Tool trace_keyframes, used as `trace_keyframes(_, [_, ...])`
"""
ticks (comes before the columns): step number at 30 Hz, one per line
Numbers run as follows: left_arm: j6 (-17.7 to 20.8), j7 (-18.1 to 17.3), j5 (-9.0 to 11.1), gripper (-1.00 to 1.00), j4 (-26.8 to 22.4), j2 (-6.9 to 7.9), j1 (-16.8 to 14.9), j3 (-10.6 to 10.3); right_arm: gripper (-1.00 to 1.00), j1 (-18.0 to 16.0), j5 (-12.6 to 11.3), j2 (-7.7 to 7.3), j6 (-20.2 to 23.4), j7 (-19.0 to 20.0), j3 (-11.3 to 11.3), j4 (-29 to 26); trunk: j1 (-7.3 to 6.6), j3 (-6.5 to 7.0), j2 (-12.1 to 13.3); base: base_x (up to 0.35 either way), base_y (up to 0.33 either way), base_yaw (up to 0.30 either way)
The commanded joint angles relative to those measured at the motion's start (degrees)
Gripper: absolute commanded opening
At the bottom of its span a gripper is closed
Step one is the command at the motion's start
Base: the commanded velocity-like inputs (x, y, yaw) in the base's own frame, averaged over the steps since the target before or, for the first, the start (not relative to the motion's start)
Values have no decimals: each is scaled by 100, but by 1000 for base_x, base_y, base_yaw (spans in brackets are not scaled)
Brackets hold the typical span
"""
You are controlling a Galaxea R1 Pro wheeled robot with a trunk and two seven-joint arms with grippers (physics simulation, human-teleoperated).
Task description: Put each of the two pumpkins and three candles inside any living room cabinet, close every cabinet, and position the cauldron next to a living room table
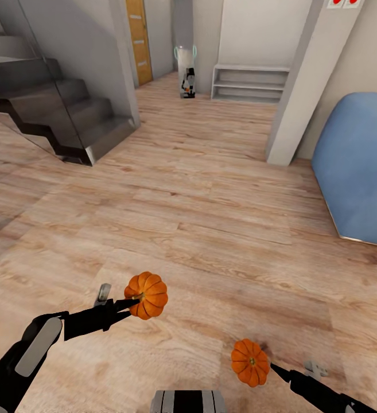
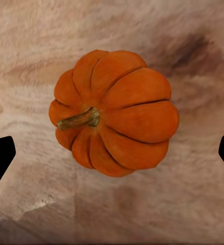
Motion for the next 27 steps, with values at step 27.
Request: trace_keyframes(27, [20,-19,15,-100,0,4,-3,-1,100,-2,-132,-2,-98,1027,-85,7,32,-293,-19,0,0,0])
